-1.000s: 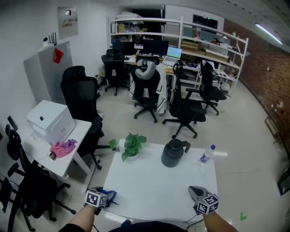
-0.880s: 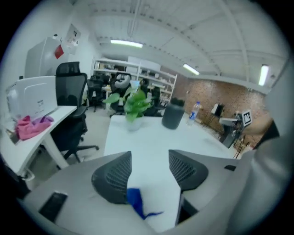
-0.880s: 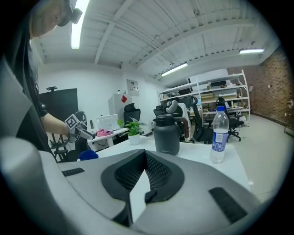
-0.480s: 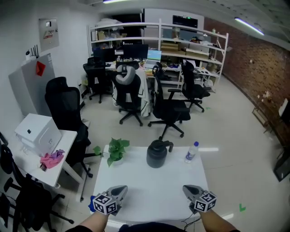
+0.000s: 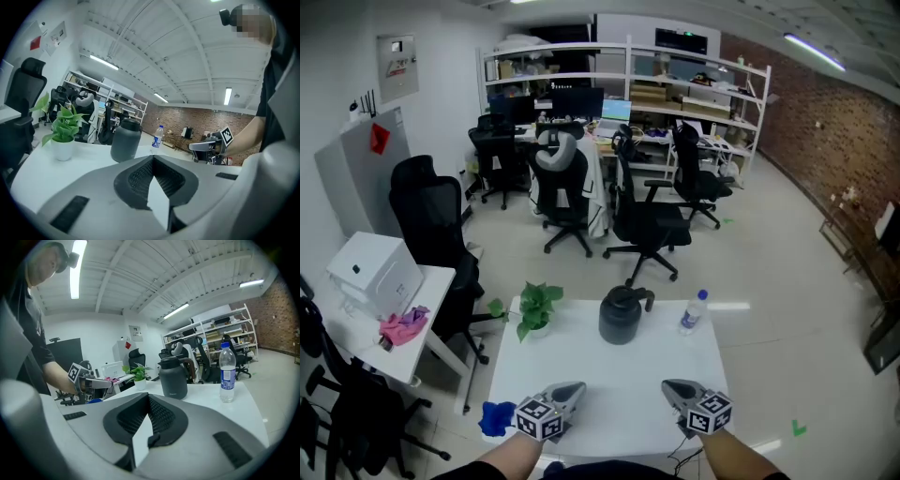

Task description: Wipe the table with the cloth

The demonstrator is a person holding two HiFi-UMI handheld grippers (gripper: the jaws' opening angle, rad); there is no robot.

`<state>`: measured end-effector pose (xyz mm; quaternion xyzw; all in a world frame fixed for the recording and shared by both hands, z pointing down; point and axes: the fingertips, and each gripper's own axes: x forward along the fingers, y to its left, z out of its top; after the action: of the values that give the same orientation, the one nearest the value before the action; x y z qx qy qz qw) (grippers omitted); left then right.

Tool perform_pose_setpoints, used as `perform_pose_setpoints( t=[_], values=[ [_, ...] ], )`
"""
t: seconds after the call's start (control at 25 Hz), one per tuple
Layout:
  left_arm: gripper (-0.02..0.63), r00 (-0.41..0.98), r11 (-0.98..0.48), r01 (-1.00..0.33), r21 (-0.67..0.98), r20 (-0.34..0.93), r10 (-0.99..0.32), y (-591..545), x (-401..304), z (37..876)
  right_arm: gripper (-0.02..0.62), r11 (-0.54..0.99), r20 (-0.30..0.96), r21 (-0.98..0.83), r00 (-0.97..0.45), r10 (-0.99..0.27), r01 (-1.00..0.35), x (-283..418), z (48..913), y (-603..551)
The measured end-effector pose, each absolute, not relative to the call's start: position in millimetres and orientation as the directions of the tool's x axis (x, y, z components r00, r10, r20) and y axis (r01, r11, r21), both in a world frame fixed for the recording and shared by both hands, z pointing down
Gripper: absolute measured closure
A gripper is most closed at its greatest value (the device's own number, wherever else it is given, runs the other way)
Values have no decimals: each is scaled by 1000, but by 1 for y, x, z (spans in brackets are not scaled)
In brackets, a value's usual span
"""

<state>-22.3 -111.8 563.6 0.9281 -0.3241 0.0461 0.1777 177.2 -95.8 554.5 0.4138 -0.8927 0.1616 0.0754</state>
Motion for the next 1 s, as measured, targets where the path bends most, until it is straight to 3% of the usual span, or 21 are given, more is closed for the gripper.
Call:
perform_pose_setpoints(
  t=[1.0],
  values=[
    [606, 774, -718, -632, 293, 273, -571, -216, 45, 627, 595, 625, 296, -214, -659, -691, -751, 134, 611, -212]
  ],
)
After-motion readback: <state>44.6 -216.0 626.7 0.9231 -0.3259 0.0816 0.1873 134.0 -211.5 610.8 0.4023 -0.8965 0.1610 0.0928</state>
